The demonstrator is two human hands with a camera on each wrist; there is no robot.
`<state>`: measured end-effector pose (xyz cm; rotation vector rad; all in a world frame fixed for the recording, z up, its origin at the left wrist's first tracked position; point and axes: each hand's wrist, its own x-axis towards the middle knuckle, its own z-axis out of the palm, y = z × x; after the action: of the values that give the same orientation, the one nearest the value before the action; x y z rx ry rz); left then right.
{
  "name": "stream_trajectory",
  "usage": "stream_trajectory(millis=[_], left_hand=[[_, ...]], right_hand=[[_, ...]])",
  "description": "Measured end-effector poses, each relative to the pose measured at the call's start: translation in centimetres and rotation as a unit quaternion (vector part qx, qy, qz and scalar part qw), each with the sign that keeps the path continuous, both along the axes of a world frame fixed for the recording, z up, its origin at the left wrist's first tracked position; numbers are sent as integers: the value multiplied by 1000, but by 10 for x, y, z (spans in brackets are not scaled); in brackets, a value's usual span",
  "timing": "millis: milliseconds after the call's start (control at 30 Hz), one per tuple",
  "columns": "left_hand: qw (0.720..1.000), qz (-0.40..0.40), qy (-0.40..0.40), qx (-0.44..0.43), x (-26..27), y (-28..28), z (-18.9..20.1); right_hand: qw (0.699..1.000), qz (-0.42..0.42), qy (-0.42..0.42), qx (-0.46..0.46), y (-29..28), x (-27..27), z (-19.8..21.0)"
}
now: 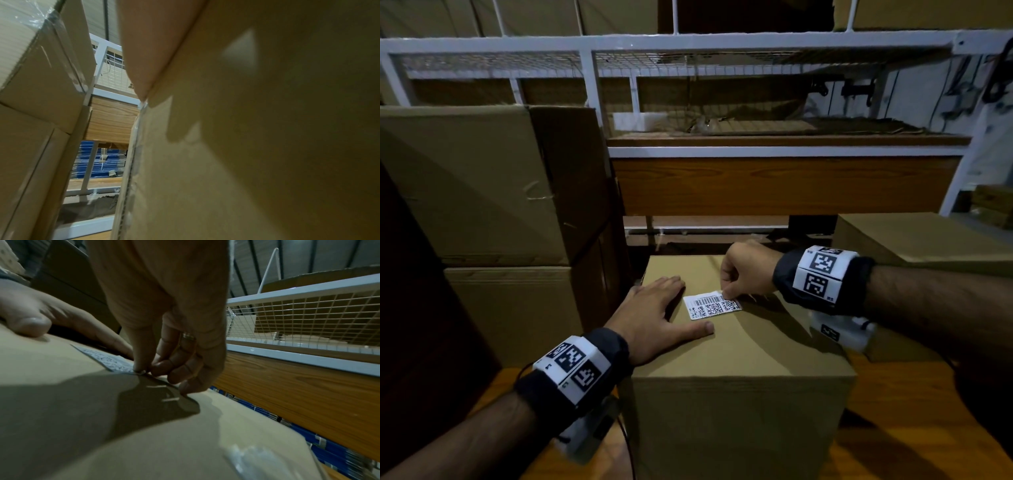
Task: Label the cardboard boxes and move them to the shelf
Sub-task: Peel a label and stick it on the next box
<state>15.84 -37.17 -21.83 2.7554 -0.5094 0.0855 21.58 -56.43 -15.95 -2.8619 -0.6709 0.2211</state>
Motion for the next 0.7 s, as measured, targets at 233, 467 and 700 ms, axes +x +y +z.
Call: stream_trajectory(millis=[233, 467, 700], left_hand=[[1000, 10, 1, -18, -3, -2, 2], [1000, 21, 17, -11, -12, -6, 12], [999, 26, 19, -16, -15, -7, 14]], right_hand=[[1000, 6, -4, 17, -2, -6, 1], [989, -1, 43, 142, -16, -14, 9], [964, -17, 93, 250, -25, -22, 15]])
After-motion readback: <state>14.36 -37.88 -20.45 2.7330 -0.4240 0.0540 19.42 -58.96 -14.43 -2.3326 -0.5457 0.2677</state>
